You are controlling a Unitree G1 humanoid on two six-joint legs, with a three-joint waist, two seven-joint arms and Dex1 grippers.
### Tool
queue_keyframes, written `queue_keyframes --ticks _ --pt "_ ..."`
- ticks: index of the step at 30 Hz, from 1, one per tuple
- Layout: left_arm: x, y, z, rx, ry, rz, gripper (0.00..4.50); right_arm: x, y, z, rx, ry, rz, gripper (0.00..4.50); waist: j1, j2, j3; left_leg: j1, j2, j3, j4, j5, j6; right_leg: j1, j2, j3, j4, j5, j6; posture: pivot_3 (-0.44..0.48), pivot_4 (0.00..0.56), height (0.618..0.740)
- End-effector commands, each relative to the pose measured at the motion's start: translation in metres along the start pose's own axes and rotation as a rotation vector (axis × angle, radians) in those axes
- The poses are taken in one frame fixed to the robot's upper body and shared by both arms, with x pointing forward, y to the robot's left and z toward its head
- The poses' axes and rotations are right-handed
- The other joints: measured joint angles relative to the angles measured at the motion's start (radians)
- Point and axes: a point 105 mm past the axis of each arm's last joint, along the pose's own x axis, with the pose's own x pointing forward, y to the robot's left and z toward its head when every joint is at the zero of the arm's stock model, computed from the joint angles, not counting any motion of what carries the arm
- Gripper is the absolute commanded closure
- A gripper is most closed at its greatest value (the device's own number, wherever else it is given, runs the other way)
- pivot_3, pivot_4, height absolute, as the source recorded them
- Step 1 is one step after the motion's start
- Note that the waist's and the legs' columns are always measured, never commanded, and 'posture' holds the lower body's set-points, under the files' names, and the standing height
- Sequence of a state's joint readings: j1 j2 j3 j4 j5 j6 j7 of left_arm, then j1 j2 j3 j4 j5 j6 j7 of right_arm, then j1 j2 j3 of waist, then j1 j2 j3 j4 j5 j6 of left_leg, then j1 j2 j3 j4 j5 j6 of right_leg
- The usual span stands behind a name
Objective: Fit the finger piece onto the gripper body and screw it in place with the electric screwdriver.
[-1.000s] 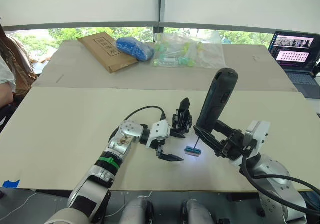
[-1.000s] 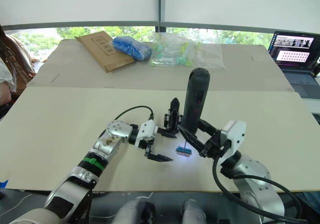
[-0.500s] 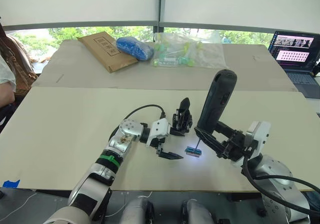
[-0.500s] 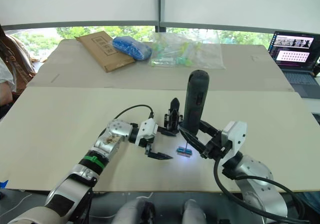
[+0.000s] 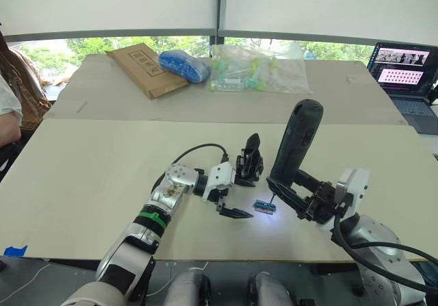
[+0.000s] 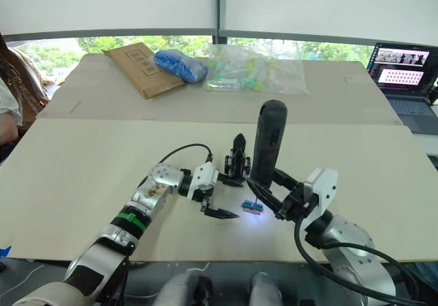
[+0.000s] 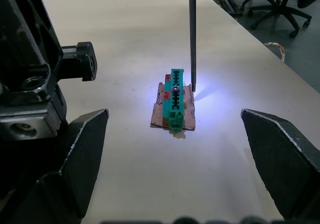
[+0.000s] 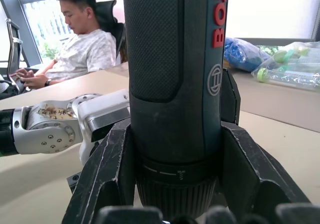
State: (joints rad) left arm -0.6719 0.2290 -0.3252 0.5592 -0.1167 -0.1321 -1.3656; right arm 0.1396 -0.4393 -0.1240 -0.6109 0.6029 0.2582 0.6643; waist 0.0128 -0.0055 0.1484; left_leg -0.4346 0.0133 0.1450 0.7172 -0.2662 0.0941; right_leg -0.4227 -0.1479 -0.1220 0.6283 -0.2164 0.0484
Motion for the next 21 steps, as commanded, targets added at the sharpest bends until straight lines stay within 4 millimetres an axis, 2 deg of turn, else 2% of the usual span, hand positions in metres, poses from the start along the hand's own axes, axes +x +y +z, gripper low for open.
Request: queue_keyframes --ticks 1,6,12,21 --pt "0.002 0.004 0.011 0.053 -0.013 -0.01 0.0 0.003 0.009 0.031 -0.059 -0.105 0.027 2.61 0.0 0.0 0.0 0.0 0.0 0.0 0.0 0.0 0.0 0.0 0.0 0.0 0.0 0.0 0.0 0.0 0.15 0.732" --pt "0.003 0.002 0.011 0.034 -0.021 -0.023 0.0 0.009 0.006 0.043 -0.08 -0.142 0.011 2.61 0.0 0.0 0.0 0.0 0.0 0.0 0.0 0.0 0.0 0.0 0.0 0.0 0.0 0.0 0.0 0.0 0.15 0.732" --pt "0.002 0.002 0.011 0.042 -0.017 -0.016 0.0 0.014 0.002 0.037 -0.088 -0.117 -0.002 2.61 0.0 0.0 0.0 0.0 0.0 0.0 0.0 0.0 0.0 0.0 0.0 0.0 0.0 0.0 0.0 0.0 0.15 0.732" --pt "0.001 0.003 0.011 0.047 -0.011 -0.007 0.0 0.009 0.004 0.032 -0.072 -0.09 0.003 2.61 0.0 0.0 0.0 0.0 0.0 0.0 0.0 0.0 0.0 0.0 0.0 0.0 0.0 0.0 0.0 0.0 0.15 0.732"
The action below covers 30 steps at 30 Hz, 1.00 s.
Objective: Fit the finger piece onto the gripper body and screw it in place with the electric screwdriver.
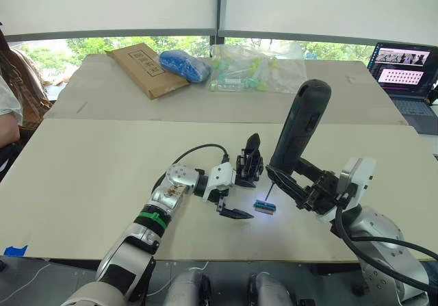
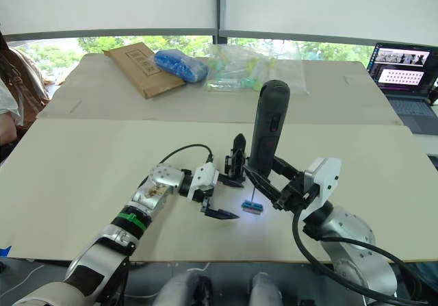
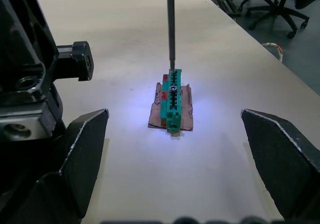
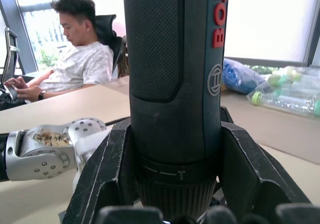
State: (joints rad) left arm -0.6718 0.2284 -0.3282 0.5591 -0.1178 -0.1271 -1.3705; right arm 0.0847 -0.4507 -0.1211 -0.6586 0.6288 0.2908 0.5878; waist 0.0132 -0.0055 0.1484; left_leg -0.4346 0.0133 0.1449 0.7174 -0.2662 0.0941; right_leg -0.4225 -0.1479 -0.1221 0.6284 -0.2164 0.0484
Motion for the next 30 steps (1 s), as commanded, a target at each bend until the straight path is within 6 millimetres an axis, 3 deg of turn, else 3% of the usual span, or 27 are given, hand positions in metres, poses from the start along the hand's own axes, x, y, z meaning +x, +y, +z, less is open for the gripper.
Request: queue_keyframes --ticks 1,30 --pt "0.0006 0.0035 0.011 0.053 -0.012 0.001 0.0 -0.0002 0.0043 0.0144 -0.042 -0.047 0.019 2.61 -0.001 0.0 0.0 0.0 0.0 0.0 0.0 0.0 0.0 0.0 0.0 0.0 0.0 0.0 0.0 0.0 0.15 0.732" --pt "-0.0004 0.0061 0.0119 0.064 -0.006 0.01 0.0 0.0011 0.0005 0.0127 -0.033 -0.048 0.024 2.61 0.0 0.0 0.0 0.0 0.0 0.0 0.0 0.0 0.0 0.0 0.0 0.0 0.0 0.0 0.0 0.0 0.15 0.732"
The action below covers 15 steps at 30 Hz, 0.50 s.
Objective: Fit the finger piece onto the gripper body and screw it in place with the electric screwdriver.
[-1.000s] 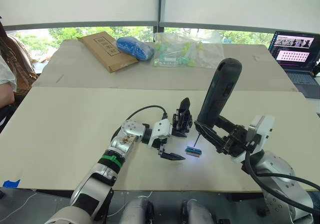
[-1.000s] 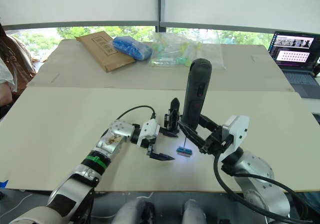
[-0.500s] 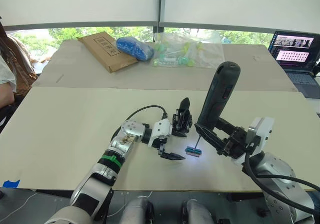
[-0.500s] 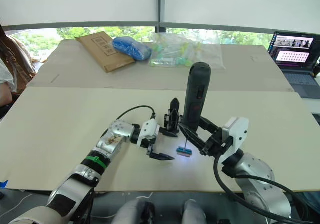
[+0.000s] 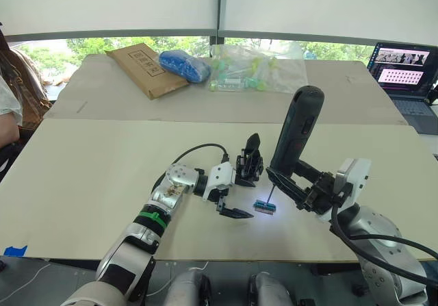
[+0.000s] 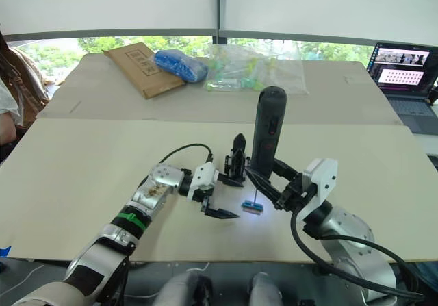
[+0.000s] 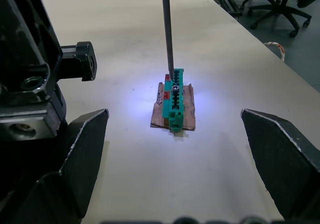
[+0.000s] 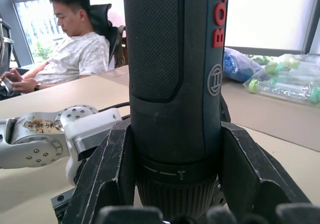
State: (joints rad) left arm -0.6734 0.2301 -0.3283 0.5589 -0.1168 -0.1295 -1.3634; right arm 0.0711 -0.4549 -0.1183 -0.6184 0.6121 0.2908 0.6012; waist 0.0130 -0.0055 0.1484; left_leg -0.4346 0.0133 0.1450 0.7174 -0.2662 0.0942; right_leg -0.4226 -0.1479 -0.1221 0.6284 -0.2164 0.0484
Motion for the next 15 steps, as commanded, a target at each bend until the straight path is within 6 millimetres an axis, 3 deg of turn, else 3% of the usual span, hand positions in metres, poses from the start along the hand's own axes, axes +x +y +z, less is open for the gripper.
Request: queue_keyframes --ticks 1,15 --pt "0.0001 0.0051 0.0116 0.06 -0.008 0.003 0.0 0.0006 0.0069 0.0204 -0.033 -0.077 0.032 2.61 0.0 0.0 0.0 0.0 0.0 0.0 0.0 0.0 0.0 0.0 0.0 0.0 0.0 0.0 0.0 0.0 0.15 0.732" --pt "0.0006 0.0061 0.012 0.061 -0.009 0.007 0.0 0.0026 0.007 0.0198 -0.027 -0.082 0.031 2.61 0.0 0.0 0.0 0.0 0.0 0.0 0.0 0.0 0.0 0.0 0.0 0.0 0.0 0.0 0.0 0.0 0.15 0.732"
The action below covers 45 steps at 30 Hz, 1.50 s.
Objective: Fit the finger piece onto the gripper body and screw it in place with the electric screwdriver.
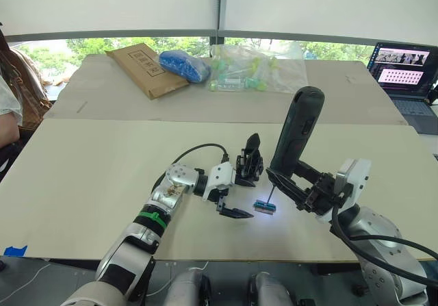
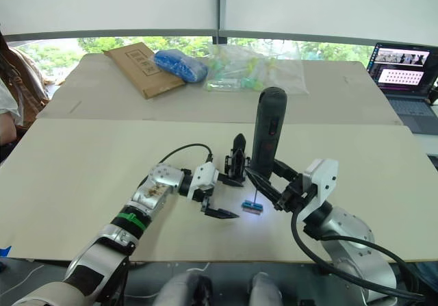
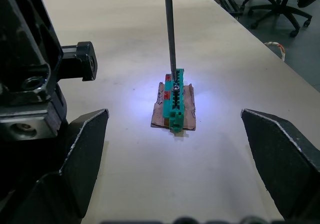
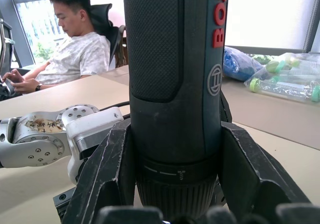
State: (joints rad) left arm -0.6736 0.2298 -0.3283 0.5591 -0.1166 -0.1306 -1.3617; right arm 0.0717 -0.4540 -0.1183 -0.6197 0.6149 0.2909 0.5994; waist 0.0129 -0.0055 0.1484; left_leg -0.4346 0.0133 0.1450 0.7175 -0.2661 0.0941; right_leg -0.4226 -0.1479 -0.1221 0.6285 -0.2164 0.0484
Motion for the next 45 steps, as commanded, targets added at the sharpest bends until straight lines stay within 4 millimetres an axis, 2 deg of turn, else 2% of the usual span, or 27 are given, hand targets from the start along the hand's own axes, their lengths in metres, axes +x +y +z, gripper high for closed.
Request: queue_keyframes --ticks 1,27,45 --pt "0.0005 0.006 0.012 0.06 -0.009 0.005 0.0 0.0026 0.0069 0.0192 -0.028 -0.08 0.033 2.61 0.0 0.0 0.0 0.0 0.0 0.0 0.0 0.0 0.0 0.0 0.0 0.0 0.0 0.0 0.0 0.0 0.15 0.732" --pt "-0.0011 0.0071 0.0122 0.061 -0.006 0.012 0.0 0.0064 0.0126 0.0228 -0.033 -0.092 0.05 2.61 0.0 0.0 0.0 0.0 0.0 0.0 0.0 0.0 0.0 0.0 0.0 0.0 0.0 0.0 0.0 0.0 0.15 0.732" --pt "-0.0011 0.0079 0.0118 0.063 -0.005 0.018 0.0 0.0064 0.0093 0.0177 -0.027 -0.063 0.048 2.61 0.0 0.0 0.0 0.0 0.0 0.0 0.0 0.0 0.0 0.0 0.0 0.0 0.0 0.0 0.0 0.0 0.15 0.732"
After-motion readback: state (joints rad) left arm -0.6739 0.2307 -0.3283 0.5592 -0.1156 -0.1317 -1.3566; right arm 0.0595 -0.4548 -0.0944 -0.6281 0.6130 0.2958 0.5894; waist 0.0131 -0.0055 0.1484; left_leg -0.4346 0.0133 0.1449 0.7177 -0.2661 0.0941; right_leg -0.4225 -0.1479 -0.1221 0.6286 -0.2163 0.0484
